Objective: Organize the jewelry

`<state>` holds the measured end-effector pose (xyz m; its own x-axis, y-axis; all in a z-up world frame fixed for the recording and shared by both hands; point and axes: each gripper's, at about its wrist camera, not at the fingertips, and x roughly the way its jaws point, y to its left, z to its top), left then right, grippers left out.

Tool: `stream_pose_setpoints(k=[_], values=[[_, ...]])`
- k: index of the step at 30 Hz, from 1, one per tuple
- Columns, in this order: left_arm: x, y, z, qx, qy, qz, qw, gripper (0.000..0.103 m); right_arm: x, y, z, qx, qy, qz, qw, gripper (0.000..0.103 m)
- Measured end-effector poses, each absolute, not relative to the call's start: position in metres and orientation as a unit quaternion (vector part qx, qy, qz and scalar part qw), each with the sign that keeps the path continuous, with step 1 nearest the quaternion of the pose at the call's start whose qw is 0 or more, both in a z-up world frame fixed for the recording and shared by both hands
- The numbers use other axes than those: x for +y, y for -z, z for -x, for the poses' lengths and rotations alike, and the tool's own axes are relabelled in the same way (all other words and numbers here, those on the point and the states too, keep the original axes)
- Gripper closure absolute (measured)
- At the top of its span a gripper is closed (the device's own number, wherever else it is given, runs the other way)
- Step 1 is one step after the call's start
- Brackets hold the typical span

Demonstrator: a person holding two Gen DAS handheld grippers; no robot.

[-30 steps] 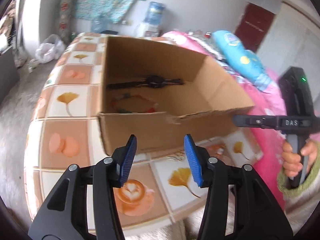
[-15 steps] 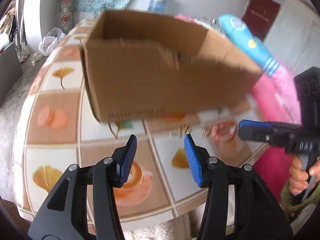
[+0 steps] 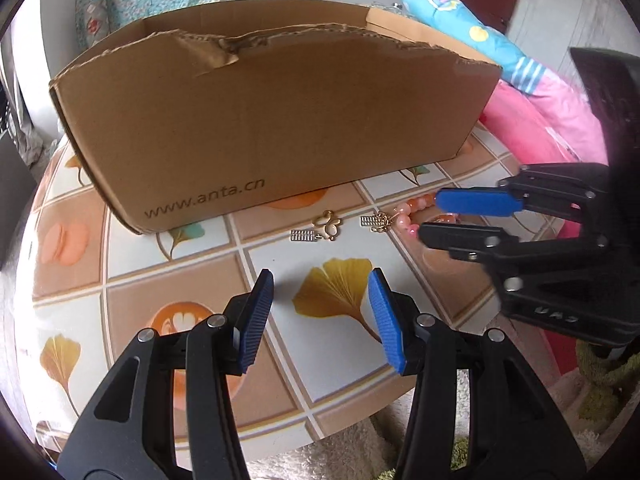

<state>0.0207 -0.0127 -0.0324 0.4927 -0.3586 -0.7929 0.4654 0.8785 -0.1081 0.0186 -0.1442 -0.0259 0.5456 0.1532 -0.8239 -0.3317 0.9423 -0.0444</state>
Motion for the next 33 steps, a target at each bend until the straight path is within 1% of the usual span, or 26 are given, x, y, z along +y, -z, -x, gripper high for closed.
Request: stream_pose_setpoints(k=[4, 5, 13, 18, 27, 33], values=[[-0.012, 0.032, -0.023, 0.442, 0.238, -0.061, 0.863, 0.056, -0.144, 0.033, -0.025, 0.472, -0.15, 0.094, 0.863, 0.089], [-0.011, 0.032, -0.023, 0.441, 0.237, -0.06, 0.863, 0.056, -0.145, 0.032, -0.025, 0.475, -0.153, 0.091, 0.862, 0.093], [-0.006, 0.031, -0.025, 0.439, 0.237, -0.059, 0.865, 0.056, -0.146, 0.03, -0.004, 0.482, -0.172, 0.122, 0.85, 0.093], [-0.007, 0.031, -0.026, 0.44, 0.236, -0.059, 0.865, 0.056, -0.157, 0.028, 0.009, 0.49, -0.158, 0.122, 0.849, 0.093], [-0.005, 0.029, -0.024, 0.443, 0.231, -0.057, 0.865, 0.056, -0.21, 0.029, 0.021, 0.508, -0.071, 0.096, 0.853, 0.093], [-0.007, 0.029, -0.023, 0.444, 0.23, -0.058, 0.864, 0.056, -0.241, 0.033, 0.004, 0.494, -0.009, 0.068, 0.867, 0.093]])
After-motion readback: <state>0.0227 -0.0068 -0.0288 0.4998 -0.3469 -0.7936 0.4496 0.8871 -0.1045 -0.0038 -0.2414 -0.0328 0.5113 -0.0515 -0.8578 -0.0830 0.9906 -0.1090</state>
